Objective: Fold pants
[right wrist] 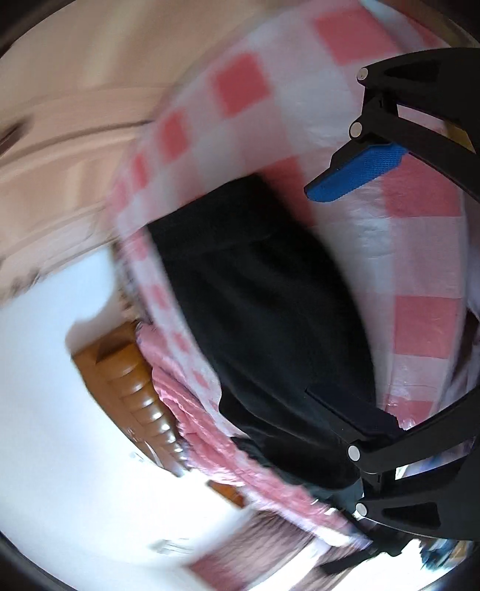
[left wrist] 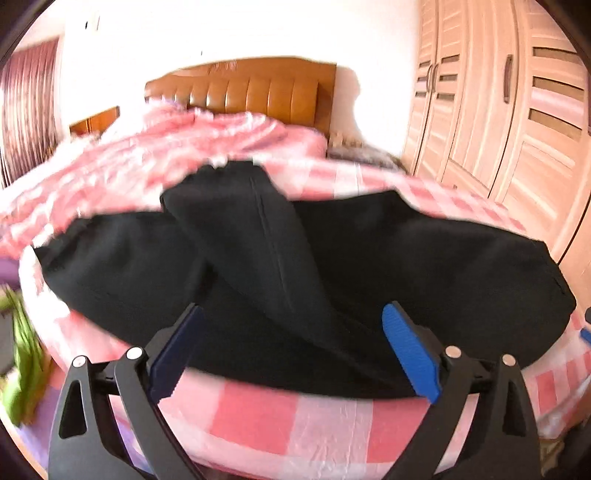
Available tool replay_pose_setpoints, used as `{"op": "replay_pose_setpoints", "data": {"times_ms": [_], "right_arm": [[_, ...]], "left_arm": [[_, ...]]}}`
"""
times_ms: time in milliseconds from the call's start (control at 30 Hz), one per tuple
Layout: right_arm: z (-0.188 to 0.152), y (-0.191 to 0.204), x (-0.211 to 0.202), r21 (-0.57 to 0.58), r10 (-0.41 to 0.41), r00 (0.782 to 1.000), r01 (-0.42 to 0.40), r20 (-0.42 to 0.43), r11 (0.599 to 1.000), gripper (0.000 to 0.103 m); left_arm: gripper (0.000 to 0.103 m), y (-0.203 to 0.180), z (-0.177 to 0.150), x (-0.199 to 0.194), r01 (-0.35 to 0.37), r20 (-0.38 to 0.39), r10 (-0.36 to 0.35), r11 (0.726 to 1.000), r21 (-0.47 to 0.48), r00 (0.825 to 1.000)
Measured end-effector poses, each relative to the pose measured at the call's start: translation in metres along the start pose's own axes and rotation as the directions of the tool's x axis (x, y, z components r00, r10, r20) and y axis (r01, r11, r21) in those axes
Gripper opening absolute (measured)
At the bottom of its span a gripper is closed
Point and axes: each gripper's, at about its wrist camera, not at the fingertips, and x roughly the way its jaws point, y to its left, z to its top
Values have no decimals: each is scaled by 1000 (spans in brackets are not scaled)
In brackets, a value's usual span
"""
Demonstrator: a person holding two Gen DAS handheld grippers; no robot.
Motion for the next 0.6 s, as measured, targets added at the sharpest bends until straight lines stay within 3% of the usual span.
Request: {"op": "replay_pose_setpoints", "data": {"times_ms": [100,200,267,333,433,533,600], "right_arm": [[25,29,14,-130,17,1000,-17,3,991,98],[52,48,54,-207,-11,998,-3,-66,978,98],[65,55,80,-236,-58,991,28,-120,971,98],[80,51,109,-248,-123,979,80,-165,966,98],[87,42,139,-317,-245,944,169,-219,933,98],[73,20,160,-365,-285,908,165,-306,916,98],[61,19,152,-419,-289,920,160,-266,894,97]], "left_arm": [[101,-21,26,-2,70,31,-72,995,64,997],[101,-75,67,29,121,-40,-115,971,208,993],[101,-101,85,66,160,-118,-136,959,232,984],[101,-122,103,122,181,-246,-127,961,209,961],[101,-140,115,182,202,-342,-128,961,191,931],[101,-150,111,223,145,-354,-44,954,264,934],[102,-146,109,239,148,-336,-55,955,258,940]]}}
